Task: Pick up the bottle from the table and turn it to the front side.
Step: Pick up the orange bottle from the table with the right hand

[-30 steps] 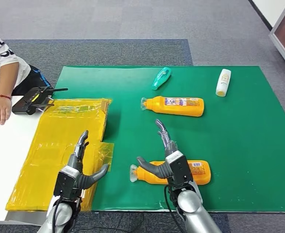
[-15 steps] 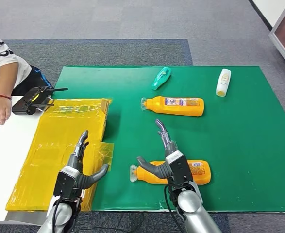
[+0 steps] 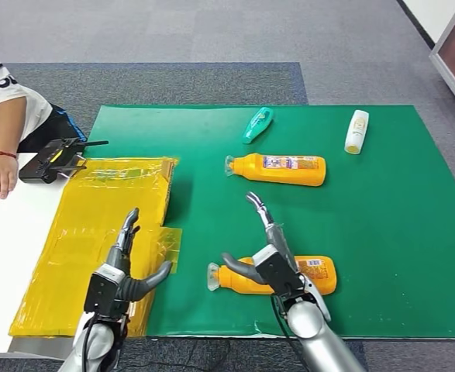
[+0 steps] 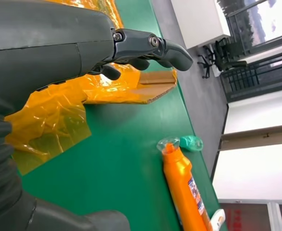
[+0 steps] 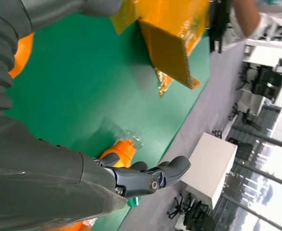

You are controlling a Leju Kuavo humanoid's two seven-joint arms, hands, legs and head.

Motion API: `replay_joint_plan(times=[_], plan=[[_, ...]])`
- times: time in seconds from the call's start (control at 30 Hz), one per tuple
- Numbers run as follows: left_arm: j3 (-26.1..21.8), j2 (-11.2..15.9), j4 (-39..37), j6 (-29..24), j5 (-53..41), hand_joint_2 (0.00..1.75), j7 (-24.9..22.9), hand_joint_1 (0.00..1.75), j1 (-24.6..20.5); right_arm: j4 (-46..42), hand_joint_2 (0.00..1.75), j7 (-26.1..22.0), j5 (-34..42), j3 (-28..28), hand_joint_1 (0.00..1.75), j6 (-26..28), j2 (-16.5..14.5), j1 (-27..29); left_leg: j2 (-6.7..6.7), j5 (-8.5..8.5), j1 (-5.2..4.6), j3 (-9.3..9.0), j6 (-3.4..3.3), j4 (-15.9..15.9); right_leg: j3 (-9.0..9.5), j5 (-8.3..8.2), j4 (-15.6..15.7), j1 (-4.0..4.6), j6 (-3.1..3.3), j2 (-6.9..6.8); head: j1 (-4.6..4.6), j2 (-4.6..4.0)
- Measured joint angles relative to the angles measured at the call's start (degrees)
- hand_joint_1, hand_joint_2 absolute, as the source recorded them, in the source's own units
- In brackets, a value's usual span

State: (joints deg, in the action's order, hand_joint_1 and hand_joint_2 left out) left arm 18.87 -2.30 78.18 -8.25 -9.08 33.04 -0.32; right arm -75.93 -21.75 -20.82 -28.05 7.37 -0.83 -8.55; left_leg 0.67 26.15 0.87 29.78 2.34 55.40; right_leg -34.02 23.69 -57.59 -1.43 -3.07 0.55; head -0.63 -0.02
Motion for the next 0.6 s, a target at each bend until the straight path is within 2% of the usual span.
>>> replay_joint_plan(times=[0.3, 0.6], plan=[[-0.75, -0.21, -0.28, 0.35, -0.30, 1.75, 0.40, 0.00, -0.17, 0.00, 1.75, 2.73, -5.36, -1.14, 0.00, -5.13, 3.36, -2.37, 0.00, 0.00, 0.00, 0.01, 0.00, 0.00, -0.01, -0.01, 0.00, 0.00, -0.01, 0.00, 0.00, 0.00], [-1.67, -0.66, -1.44, 1.22, -0.58, 1.75, 1.26, 0.00, -0.88, 0.00, 1.75, 6.96, -10.31, -5.59, 0.00, -13.86, 9.46, -9.02, 0.00, -0.02, -0.01, 0.03, -0.02, 0.04, -0.02, -0.08, 0.01, -0.02, -0.09, 0.01, -0.01, 0.00]])
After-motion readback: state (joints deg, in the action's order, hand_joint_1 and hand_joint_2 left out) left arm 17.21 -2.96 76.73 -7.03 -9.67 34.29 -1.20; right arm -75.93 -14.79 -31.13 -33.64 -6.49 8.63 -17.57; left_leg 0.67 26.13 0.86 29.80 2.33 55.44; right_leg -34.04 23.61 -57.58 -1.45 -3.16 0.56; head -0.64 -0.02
